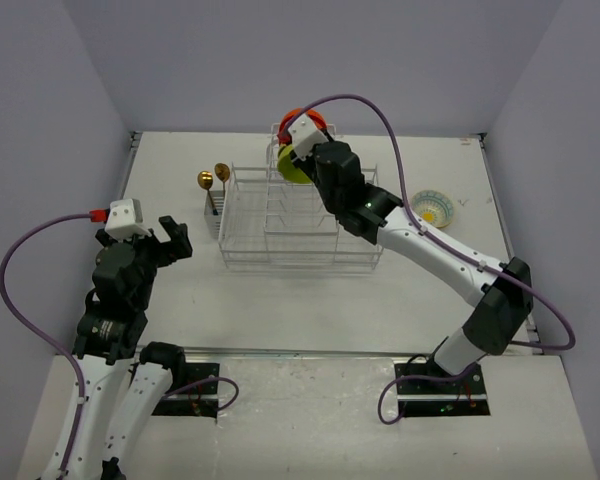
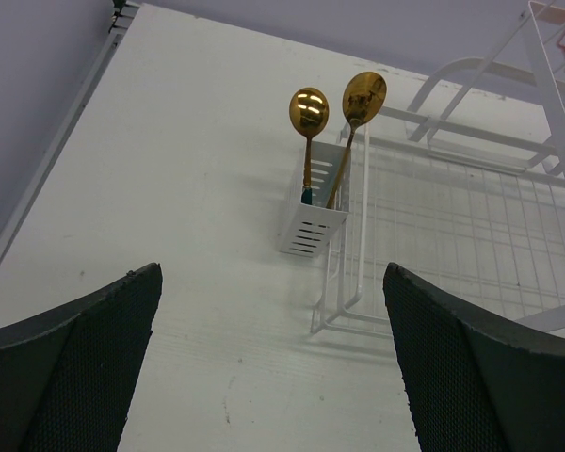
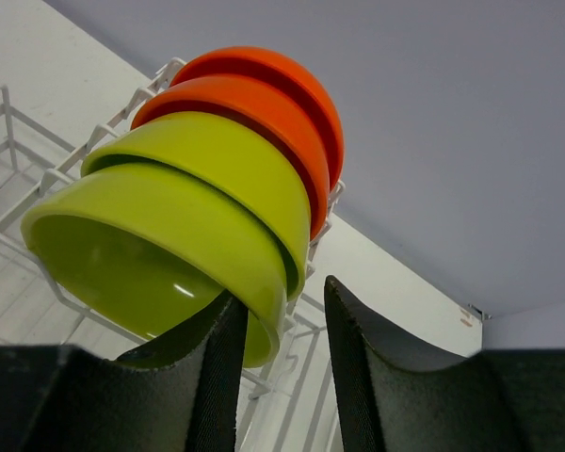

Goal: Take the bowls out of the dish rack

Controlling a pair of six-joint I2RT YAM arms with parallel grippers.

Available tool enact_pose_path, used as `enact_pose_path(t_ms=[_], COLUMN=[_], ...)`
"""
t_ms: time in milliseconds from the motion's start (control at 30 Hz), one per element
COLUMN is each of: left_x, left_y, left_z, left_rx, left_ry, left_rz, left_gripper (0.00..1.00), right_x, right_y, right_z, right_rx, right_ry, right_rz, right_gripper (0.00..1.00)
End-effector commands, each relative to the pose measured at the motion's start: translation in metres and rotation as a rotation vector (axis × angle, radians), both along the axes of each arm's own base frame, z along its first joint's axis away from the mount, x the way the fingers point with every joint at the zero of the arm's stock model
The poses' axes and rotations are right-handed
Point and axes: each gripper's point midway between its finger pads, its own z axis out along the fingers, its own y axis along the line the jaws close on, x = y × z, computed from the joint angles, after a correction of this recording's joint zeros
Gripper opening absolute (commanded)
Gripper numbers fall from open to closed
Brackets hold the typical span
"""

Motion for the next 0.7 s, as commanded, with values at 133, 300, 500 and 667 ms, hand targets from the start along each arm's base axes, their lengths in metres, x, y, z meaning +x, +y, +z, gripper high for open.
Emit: enact_pose_path(t_ms=[133, 300, 500, 667], left_x=[0.002, 0.002, 0.003, 0.004], left_y=[-0.002, -0.002, -0.002, -0.002], left_z=[0.01, 0.01, 0.01, 0.008], left_rx=[-0.013, -0.013, -0.012, -0.011], left_ry=[-0.045, -0.043, -0.04, -0.034], left_rz=[-0.008, -0.008, -0.005, -0.004], left_gripper=[1.0, 1.0, 1.0, 1.0], right_x=[0.006, 0.004, 0.0, -0.001], right_y=[0.005, 0.001, -0.008, -0.011], right_z=[0.011, 0.013, 0.018, 0.018], right_rx=[0.055, 0.079, 0.106, 0.118], right_ry=[-0.046, -0.068, -0.108, -0.123], right_rz=[0.006, -0.005, -0.027, -0.034], right_gripper=[0.35, 0.29, 0.23, 0.19])
